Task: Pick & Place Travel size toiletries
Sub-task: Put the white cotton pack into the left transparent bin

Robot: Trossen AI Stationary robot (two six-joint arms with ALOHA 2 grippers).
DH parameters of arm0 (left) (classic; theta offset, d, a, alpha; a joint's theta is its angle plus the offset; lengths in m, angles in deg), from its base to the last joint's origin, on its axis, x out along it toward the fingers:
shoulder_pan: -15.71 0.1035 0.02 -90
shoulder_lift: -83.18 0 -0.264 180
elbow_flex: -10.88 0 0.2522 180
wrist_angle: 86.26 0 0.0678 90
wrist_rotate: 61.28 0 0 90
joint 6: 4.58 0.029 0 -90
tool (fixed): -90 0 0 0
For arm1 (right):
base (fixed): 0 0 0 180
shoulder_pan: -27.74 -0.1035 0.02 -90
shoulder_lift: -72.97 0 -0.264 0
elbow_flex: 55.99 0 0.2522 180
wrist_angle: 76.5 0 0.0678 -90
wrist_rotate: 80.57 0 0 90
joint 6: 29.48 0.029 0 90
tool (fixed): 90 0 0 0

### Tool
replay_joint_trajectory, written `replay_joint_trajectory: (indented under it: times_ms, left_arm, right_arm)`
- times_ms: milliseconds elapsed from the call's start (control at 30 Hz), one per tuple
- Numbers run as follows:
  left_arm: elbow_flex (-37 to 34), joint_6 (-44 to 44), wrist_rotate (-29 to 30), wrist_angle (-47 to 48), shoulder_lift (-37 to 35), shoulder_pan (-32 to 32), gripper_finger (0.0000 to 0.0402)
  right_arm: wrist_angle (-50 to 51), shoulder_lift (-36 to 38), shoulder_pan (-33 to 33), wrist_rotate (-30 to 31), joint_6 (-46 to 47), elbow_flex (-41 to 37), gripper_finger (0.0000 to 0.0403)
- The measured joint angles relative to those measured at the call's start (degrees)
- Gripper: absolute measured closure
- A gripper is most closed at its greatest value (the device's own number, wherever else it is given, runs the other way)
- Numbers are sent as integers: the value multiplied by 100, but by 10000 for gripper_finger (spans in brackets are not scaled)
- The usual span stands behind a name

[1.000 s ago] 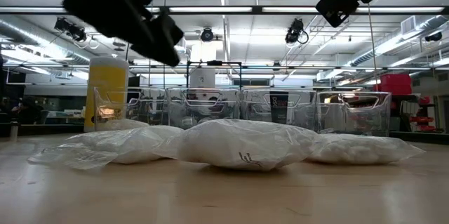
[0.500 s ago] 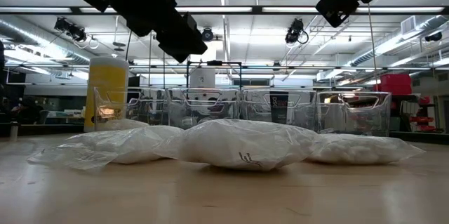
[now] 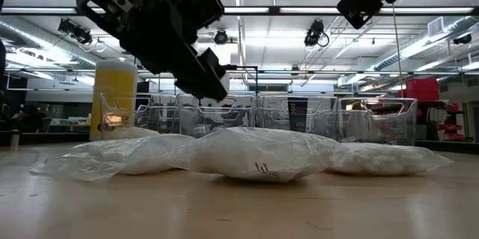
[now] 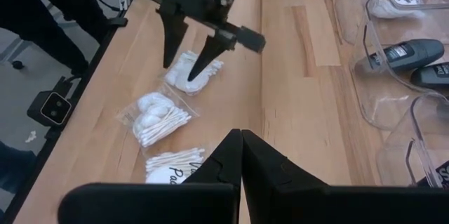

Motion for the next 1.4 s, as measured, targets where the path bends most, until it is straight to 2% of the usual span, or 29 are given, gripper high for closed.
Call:
replay_joint_trajectory:
  times_ms: [200,433,767,1400]
  left_arm:
    - [310,-3,-512,6,459,144,205]
    - [815,40,-996,510,973,355,205]
    - [954,371,-1392,1473,1095,436,207]
    - [933,765,-933,1484,1089,451,208]
  right_arm:
    - [15,-2,-1,0,-1,-1,395]
    - [60,0,1,0,0,2,394]
    - [155,-2,-1,0,-1,2,394]
    - [177,-2,0,0,-1,2,395]
